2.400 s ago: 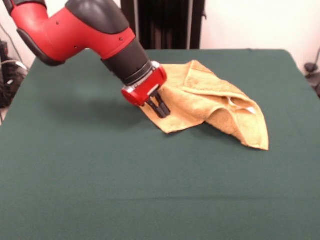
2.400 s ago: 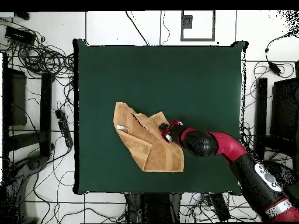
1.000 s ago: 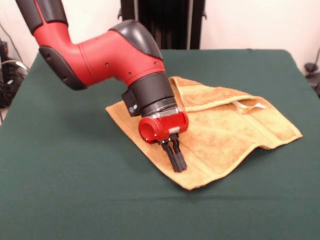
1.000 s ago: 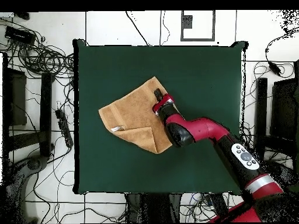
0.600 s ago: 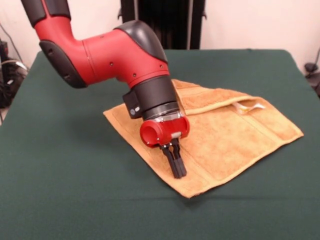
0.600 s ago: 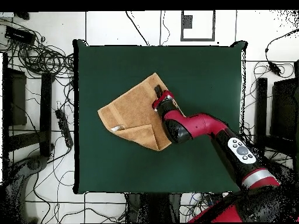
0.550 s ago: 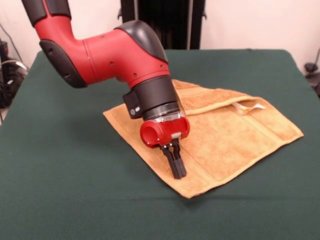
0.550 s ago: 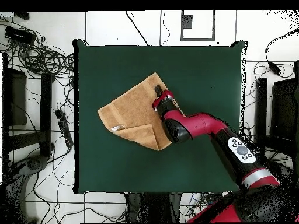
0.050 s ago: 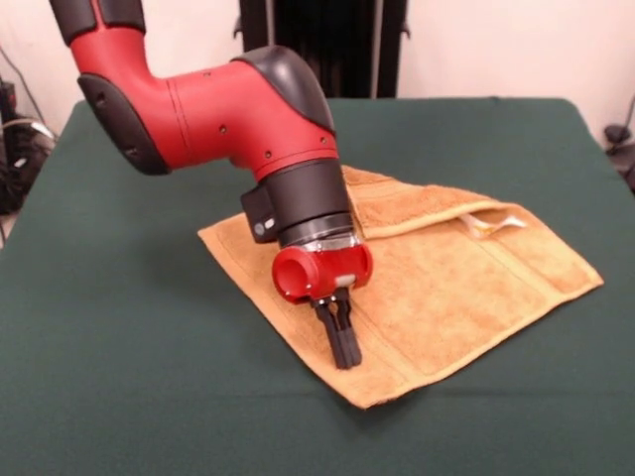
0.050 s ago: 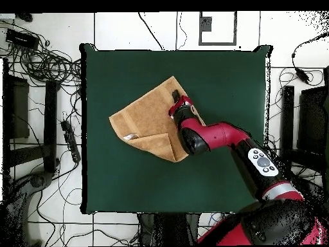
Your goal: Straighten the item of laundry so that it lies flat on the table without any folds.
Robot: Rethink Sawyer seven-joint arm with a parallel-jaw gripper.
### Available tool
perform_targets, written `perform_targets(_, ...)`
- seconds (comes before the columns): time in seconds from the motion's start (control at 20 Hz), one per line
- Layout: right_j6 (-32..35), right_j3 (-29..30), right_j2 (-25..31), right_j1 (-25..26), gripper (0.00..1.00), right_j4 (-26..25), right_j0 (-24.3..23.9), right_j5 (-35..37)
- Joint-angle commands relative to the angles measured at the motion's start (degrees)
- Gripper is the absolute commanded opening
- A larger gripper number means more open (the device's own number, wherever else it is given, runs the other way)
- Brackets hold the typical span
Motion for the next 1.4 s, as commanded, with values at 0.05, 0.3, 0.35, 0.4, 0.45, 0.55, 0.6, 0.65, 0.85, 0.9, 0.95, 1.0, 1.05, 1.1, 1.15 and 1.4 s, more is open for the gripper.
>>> perform_targets(0.05,7.3,-12.4,-9.3,5.4,0.0,0.9,-0.7,8.1)
perform_targets(0.3,6.6,-10.0,-6.8,4.2,0.0,1.4,-2.5,10.7)
perform_targets(0.35,6.3,-8.3,-5.7,3.2,0.0,2.0,-3.3,12.3)
perform_targets(0.4,6.6,-6.8,-5.5,2.1,0.0,2.6,-3.4,12.8)
perform_targets(0.45,6.9,-5.4,-5.3,0.9,0.0,3.2,-3.6,13.3)
perform_targets(0.55,8.0,-2.6,-5.6,-1.8,0.0,4.4,-3.6,13.1)
perform_targets(0.6,8.6,-0.9,-5.6,-3.4,0.0,5.0,-3.7,13.1)
perform_targets(0.65,9.3,1.6,-5.2,-5.7,0.0,5.4,-4.3,12.4)
perform_targets(0.85,11.7,7.7,-6.3,-12.6,0.0,7.3,-4.2,10.0)
perform_targets(0.9,12.0,8.8,-6.2,-13.8,0.0,7.7,-4.4,9.6)
perform_targets(0.95,12.4,10.6,-5.5,-15.5,0.0,8.0,-5.2,8.8)
perform_targets(1.0,12.6,11.5,-5.4,-16.4,0.0,8.2,-5.4,8.2)
perform_targets(1.05,13.3,13.0,-4.8,-18.0,0.0,8.6,-6.1,6.7)
perform_targets(1.1,13.4,13.7,-4.6,-18.7,0.0,8.9,-6.3,6.3)
perform_targets(1.15,13.6,14.7,-4.2,-19.6,0.0,9.2,-6.7,5.9)
perform_targets(1.4,11.7,17.7,0.3,-19.9,0.0,10.5,-9.7,10.8)
